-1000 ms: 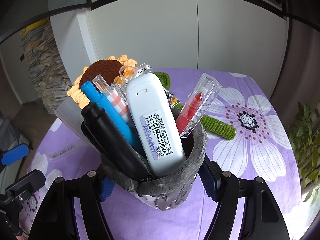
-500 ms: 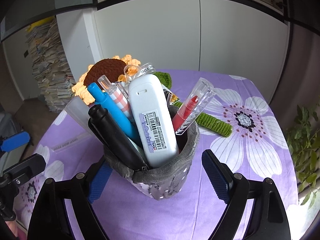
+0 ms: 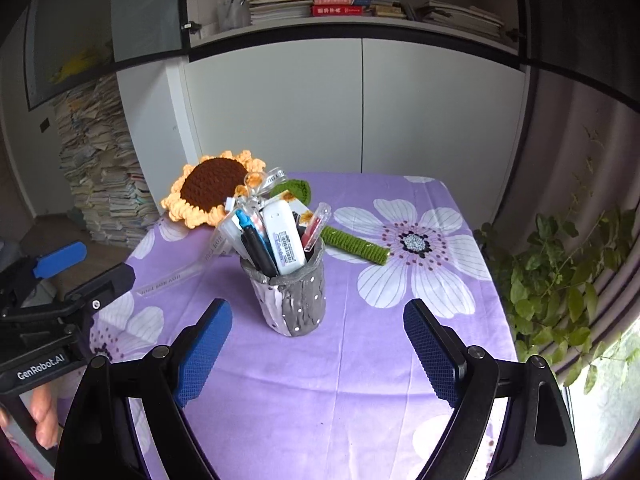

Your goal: Organize stationery

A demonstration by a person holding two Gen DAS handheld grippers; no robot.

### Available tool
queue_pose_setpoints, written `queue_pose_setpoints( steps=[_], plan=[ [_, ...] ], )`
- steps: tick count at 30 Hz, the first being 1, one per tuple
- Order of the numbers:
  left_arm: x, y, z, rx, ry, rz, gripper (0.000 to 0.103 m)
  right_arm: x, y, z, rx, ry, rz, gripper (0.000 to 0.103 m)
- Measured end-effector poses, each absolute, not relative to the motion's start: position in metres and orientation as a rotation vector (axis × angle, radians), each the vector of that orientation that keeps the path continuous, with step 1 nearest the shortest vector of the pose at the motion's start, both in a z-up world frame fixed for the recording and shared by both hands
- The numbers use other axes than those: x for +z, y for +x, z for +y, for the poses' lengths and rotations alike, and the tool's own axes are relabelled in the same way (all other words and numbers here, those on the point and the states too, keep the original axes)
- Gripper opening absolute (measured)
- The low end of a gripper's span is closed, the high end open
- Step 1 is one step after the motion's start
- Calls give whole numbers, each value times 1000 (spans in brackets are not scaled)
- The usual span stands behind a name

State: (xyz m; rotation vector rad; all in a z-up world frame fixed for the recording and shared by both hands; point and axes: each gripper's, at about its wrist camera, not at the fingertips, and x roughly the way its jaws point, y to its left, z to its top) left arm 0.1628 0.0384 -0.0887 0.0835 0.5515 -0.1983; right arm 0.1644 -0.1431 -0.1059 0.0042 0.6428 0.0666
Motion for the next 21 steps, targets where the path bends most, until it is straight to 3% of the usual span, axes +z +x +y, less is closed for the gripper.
queue_pose_setpoints(
  steps=[2, 4, 21],
  plan=[
    [-75, 147, 38, -189, 74, 517, 88, -88, 148, -144, 38, -4, 620, 89],
    [-62, 129, 39, -186, 59, 472, 102, -75, 132, -145, 10, -6, 594, 89],
    [-27, 9, 37, -196, 89, 310, 102, -34, 9, -145, -27, 20, 395, 92]
  ],
)
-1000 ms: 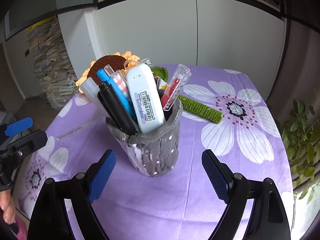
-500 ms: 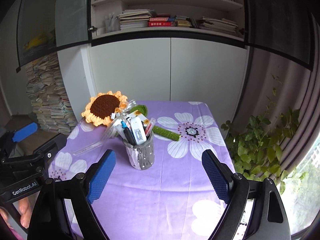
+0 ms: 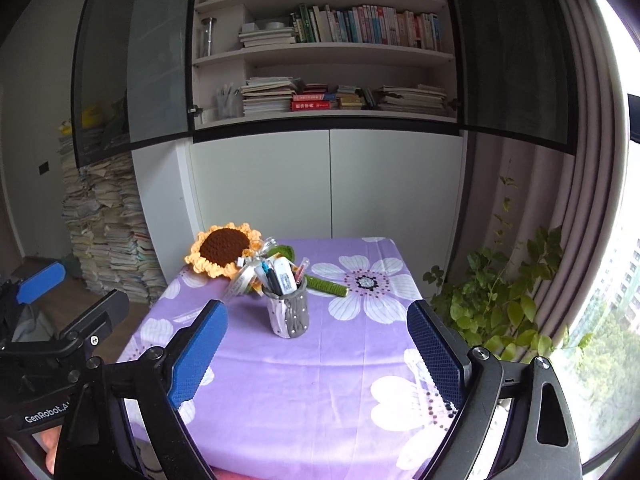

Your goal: Organize stationery

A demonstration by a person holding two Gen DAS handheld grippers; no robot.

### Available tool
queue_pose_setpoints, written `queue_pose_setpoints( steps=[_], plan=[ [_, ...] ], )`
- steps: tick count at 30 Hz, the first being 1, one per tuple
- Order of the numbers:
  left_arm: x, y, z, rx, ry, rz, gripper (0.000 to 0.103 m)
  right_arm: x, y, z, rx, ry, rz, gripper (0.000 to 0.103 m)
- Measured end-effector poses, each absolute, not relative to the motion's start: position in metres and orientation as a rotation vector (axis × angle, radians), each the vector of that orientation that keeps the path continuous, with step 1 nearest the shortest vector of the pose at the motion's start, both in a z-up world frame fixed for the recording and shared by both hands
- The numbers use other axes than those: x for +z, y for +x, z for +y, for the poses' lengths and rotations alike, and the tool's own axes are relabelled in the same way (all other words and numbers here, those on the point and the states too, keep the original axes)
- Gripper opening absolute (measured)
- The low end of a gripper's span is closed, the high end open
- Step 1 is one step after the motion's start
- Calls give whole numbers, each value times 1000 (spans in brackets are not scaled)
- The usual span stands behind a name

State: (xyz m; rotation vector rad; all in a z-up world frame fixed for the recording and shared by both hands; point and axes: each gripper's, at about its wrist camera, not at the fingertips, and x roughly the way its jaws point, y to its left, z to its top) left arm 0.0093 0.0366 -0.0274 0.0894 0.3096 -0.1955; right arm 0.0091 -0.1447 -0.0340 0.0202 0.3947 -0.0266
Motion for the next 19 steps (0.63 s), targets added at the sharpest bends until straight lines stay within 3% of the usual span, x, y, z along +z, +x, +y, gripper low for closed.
queue_pose_setpoints(
  steps=[19],
  plan=[
    [-18, -14, 30, -193, 132, 230, 102, -22, -17, -146, -32, 19, 321, 93]
  ],
)
